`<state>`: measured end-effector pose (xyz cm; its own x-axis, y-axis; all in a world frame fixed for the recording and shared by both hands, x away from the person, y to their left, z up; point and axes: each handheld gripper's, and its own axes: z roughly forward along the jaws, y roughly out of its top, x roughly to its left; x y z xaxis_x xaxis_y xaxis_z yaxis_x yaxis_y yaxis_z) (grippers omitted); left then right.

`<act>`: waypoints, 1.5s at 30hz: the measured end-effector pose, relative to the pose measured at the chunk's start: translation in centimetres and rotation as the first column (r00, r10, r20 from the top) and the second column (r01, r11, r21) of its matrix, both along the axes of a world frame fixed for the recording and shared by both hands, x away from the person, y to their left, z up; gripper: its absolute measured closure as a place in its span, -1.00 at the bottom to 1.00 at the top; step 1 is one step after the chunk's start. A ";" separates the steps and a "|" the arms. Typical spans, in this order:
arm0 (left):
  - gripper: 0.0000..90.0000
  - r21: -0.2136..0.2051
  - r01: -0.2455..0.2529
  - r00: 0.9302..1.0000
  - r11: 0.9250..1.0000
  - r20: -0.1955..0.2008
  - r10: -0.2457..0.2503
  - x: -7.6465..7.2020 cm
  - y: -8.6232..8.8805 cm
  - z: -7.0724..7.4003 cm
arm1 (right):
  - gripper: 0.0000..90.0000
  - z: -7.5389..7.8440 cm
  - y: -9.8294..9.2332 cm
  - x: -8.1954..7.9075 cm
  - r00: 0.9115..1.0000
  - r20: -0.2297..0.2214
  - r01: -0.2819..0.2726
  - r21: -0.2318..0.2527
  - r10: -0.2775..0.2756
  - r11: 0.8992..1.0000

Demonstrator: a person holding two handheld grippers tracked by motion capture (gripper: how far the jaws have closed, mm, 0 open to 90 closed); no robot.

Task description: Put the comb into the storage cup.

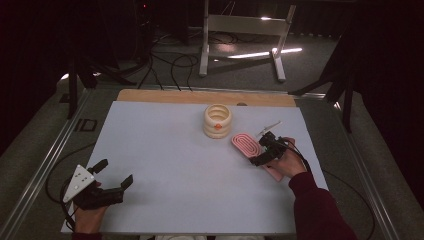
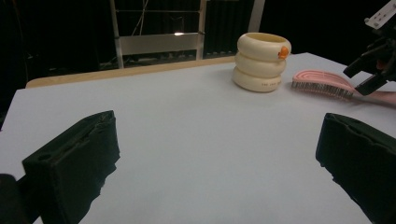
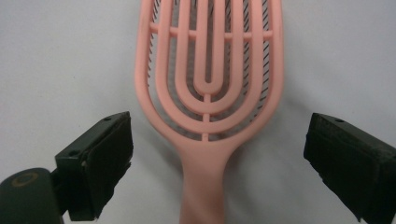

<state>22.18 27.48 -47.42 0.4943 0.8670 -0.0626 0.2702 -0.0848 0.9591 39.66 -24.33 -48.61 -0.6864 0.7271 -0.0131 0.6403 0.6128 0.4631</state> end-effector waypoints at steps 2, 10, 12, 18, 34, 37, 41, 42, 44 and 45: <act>-1.00 0.000 0.000 1.000 1.000 0.000 0.000 0.0 0.0 0.0 | -0.82 -0.2 -0.1 0.1 1.000 -0.011 0.006 0.001 -0.006 1.000; -1.00 0.000 0.002 1.000 1.000 -0.003 -0.002 0.0 0.0 -0.1 | -0.77 -0.6 -0.1 0.2 0.999 -0.049 0.013 -0.019 -0.014 1.000; -1.00 0.000 0.002 1.000 1.000 -0.003 -0.002 0.0 0.0 -0.1 | -0.75 -0.7 -0.1 0.3 0.998 -0.054 0.010 -0.021 -0.011 1.000; -1.00 0.001 0.001 1.000 1.000 -0.007 -0.001 0.1 0.0 -0.1 | -0.54 -0.9 -0.1 0.2 0.996 -0.094 -0.009 -0.020 0.007 1.000; -1.00 0.001 0.000 1.000 1.000 -0.007 0.000 0.1 -0.1 -0.2 | 0.08 -1.1 0.0 0.1 0.991 -0.134 -0.020 -0.047 0.013 0.999; -1.00 0.002 -0.001 1.000 1.000 -0.008 0.001 0.1 -0.1 -0.2 | 0.11 -1.1 -0.1 0.1 0.990 -0.137 -0.026 -0.043 0.020 0.999; -1.00 0.003 -0.002 1.000 1.000 -0.007 0.002 0.1 -0.1 -0.2 | 0.20 -1.0 -0.2 0.1 0.988 -0.153 -0.021 -0.035 0.015 0.999; -1.00 0.004 -0.003 1.000 1.000 -0.008 0.003 0.1 -0.1 -0.2 | 0.22 -1.0 -0.2 0.1 0.988 -0.154 -0.020 -0.034 0.015 0.999; -1.00 0.002 -0.003 1.000 1.000 -0.008 0.003 0.1 -0.1 -0.2 | 0.29 -0.9 -0.2 0.0 0.987 -0.160 -0.011 -0.036 0.005 0.999; -1.00 0.002 -0.003 1.000 1.000 -0.008 0.003 0.1 -0.1 -0.2 | 0.31 -0.9 -0.2 0.0 0.987 -0.162 -0.008 -0.038 0.001 0.999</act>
<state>22.27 27.40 -47.58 0.4913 0.8686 -0.0644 0.2780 -0.0863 0.9567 39.68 -24.54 -49.54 -0.6851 0.7250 0.0703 0.7020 0.6315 0.3293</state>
